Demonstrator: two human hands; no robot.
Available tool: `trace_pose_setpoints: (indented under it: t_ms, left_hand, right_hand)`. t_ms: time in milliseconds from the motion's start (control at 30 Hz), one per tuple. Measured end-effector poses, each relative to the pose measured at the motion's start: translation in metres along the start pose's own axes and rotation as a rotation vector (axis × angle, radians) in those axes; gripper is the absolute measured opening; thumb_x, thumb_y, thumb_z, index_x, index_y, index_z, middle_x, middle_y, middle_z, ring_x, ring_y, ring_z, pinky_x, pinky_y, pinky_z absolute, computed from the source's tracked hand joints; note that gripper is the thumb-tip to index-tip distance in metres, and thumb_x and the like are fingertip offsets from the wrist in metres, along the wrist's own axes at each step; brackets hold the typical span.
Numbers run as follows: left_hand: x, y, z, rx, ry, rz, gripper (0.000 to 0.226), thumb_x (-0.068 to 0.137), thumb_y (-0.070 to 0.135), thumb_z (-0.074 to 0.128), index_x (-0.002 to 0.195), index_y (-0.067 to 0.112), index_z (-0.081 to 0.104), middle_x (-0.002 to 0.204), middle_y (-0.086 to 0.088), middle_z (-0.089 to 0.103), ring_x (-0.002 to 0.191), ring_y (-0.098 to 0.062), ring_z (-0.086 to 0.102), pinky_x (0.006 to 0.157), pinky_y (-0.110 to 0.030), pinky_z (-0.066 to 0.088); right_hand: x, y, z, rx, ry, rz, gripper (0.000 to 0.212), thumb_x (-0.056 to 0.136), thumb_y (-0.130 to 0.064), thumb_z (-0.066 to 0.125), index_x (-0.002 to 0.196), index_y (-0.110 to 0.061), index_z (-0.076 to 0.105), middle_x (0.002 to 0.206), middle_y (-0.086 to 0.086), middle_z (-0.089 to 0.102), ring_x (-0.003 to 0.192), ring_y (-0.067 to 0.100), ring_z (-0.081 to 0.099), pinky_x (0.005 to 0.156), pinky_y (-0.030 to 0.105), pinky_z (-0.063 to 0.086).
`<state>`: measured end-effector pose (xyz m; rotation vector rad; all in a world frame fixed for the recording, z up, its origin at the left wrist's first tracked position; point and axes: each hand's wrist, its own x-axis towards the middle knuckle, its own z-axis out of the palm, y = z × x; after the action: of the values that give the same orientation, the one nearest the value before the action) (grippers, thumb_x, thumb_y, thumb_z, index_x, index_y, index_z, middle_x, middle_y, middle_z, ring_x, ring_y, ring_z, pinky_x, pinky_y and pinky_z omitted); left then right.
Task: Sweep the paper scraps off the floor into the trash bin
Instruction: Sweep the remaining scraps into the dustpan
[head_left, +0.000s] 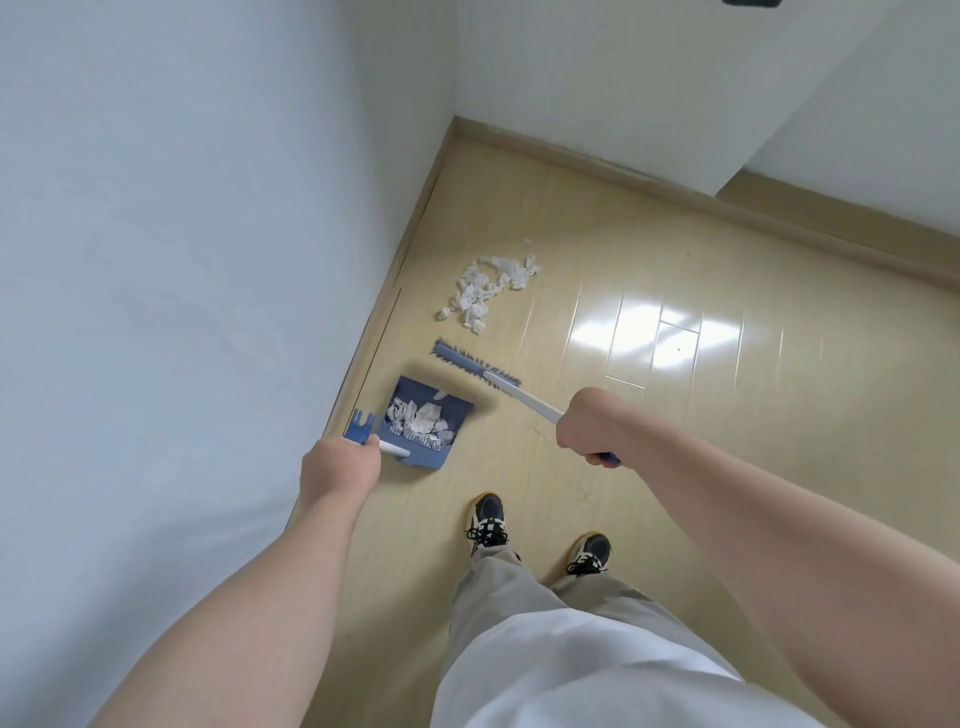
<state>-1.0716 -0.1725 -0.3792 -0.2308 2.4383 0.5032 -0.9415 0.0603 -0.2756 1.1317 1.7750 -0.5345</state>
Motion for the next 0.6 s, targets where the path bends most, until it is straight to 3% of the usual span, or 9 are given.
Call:
trace_pose_setpoints:
  t_ms: [133, 267, 433, 600]
  left_hand:
    - [0.002, 0.001, 0.001, 0.0, -0.021, 0.011, 0.033, 0.091, 0.039, 0.065, 0.07, 0.015, 0.06, 0.073, -0.005, 0.062, 0.075, -0.031, 0.062, 0.06, -0.03, 0.043]
    - [0.003, -0.001, 0.004, 0.014, -0.033, 0.02, 0.03, 0.091, 0.039, 0.065, 0.079, 0.012, 0.066, 0.076, -0.005, 0.064, 0.075, -0.03, 0.062, 0.061, -0.029, 0.044]
    - [0.009, -0.002, 0.005, 0.039, -0.021, 0.029, 0.03, 0.091, 0.04, 0.065, 0.082, 0.011, 0.067, 0.082, -0.009, 0.068, 0.079, -0.033, 0.064, 0.065, -0.031, 0.047]
    - [0.012, -0.002, 0.005, 0.045, -0.003, 0.046, 0.035, 0.091, 0.041, 0.064, 0.073, 0.011, 0.063, 0.073, -0.007, 0.065, 0.073, -0.032, 0.063, 0.059, -0.029, 0.045]
  right_hand:
    - [0.012, 0.005, 0.023, 0.065, 0.035, 0.02, 0.017, 0.096, -0.013, 0.05, 0.11, -0.002, 0.048, 0.072, 0.01, 0.053, 0.051, 0.018, 0.049, 0.048, 0.026, 0.044]
    - [0.013, 0.007, 0.051, 0.019, 0.082, -0.026, 0.03, 0.097, -0.007, 0.045, 0.126, -0.002, 0.052, 0.075, 0.005, 0.045, 0.067, 0.017, 0.055, 0.059, 0.023, 0.049]
    - [0.012, 0.01, 0.076, -0.053, 0.041, -0.05, 0.032, 0.094, -0.005, 0.045, 0.125, -0.005, 0.054, 0.077, 0.002, 0.045, 0.058, 0.014, 0.047, 0.052, 0.024, 0.044]
    - [0.005, 0.022, 0.062, 0.0, 0.035, -0.065, 0.027, 0.091, -0.004, 0.046, 0.116, -0.007, 0.054, 0.078, 0.002, 0.048, 0.058, 0.015, 0.049, 0.051, 0.025, 0.043]
